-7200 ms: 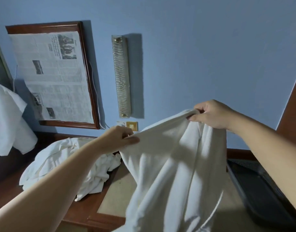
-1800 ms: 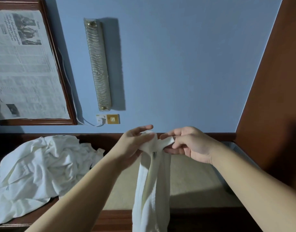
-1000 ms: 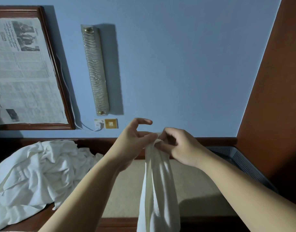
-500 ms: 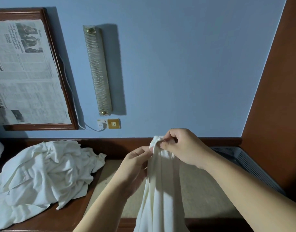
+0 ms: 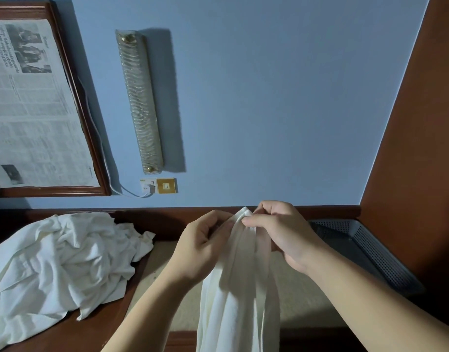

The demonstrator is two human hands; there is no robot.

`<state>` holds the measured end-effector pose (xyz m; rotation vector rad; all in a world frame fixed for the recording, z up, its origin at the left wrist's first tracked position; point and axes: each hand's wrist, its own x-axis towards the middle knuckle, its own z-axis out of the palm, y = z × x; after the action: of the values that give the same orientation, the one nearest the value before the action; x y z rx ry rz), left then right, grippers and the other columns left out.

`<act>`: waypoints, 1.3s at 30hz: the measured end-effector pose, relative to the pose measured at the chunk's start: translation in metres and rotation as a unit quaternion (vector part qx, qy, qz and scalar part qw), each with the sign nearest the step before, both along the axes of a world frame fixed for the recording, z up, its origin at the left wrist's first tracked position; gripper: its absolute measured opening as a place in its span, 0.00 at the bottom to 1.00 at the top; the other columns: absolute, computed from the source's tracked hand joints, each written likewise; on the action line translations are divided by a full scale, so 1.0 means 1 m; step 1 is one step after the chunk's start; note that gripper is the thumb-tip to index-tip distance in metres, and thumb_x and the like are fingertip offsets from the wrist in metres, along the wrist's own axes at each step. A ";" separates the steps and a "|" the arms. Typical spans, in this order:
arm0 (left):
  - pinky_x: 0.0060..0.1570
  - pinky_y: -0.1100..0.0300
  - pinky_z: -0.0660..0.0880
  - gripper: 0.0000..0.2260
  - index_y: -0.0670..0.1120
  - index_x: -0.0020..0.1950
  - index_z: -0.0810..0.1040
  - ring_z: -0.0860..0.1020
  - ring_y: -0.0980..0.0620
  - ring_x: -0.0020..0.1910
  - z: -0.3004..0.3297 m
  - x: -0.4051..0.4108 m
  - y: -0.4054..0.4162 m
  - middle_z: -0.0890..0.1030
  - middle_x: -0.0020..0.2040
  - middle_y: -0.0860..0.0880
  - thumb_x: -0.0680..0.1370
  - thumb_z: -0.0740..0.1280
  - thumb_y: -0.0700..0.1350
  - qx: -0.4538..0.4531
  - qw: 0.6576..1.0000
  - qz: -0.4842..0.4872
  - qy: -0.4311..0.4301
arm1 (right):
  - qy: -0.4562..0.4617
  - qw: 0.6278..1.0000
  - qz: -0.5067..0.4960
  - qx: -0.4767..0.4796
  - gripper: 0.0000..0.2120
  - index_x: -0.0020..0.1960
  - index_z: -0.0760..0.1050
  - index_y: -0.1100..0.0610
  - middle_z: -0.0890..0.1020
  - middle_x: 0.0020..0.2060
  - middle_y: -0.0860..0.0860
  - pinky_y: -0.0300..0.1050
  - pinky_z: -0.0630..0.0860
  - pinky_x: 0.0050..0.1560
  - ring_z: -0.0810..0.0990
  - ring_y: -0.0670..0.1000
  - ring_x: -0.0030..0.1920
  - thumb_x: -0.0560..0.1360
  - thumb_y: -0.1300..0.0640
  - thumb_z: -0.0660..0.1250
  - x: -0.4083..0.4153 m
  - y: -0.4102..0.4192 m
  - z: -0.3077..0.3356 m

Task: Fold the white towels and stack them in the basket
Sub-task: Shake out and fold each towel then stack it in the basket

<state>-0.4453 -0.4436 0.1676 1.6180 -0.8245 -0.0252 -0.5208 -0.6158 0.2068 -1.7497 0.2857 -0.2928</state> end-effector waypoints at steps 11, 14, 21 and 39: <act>0.43 0.62 0.76 0.07 0.55 0.55 0.85 0.83 0.52 0.47 -0.030 0.000 0.001 0.86 0.46 0.54 0.81 0.71 0.44 0.029 0.998 0.027 -0.047 | 0.066 0.995 -0.010 0.068 0.10 0.53 0.86 0.53 0.89 0.44 0.53 0.47 0.79 0.40 0.87 0.53 0.42 0.72 0.59 0.80 0.007 -0.009 -0.017; 0.41 0.60 0.77 0.09 0.54 0.58 0.80 0.84 0.51 0.45 -0.043 -0.005 -0.003 0.86 0.45 0.54 0.81 0.72 0.42 0.008 0.998 0.056 -0.036 | 0.083 0.996 0.023 0.024 0.06 0.49 0.88 0.55 0.89 0.46 0.54 0.52 0.81 0.52 0.88 0.55 0.49 0.73 0.57 0.80 0.011 -0.013 -0.019; 0.49 0.64 0.75 0.06 0.53 0.52 0.79 0.82 0.53 0.50 -0.065 -0.004 -0.008 0.84 0.47 0.57 0.79 0.72 0.53 -0.012 0.992 0.117 -0.054 | 0.037 0.995 0.046 -0.080 0.05 0.46 0.88 0.51 0.89 0.43 0.50 0.46 0.79 0.59 0.87 0.48 0.48 0.72 0.53 0.81 0.020 -0.018 -0.009; 0.36 0.62 0.68 0.16 0.50 0.38 0.69 0.72 0.53 0.35 -0.083 0.001 -0.022 0.71 0.35 0.54 0.86 0.62 0.49 -0.044 0.974 0.197 -0.100 | -0.069 0.991 0.009 -0.112 0.01 0.47 0.86 0.54 0.88 0.44 0.53 0.50 0.77 0.58 0.84 0.49 0.47 0.77 0.57 0.76 0.020 -0.039 0.026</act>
<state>-0.4445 -0.4659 0.0843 1.6927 -0.6315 0.4567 -0.5012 -0.6551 0.2332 -1.9417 0.1417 -0.4444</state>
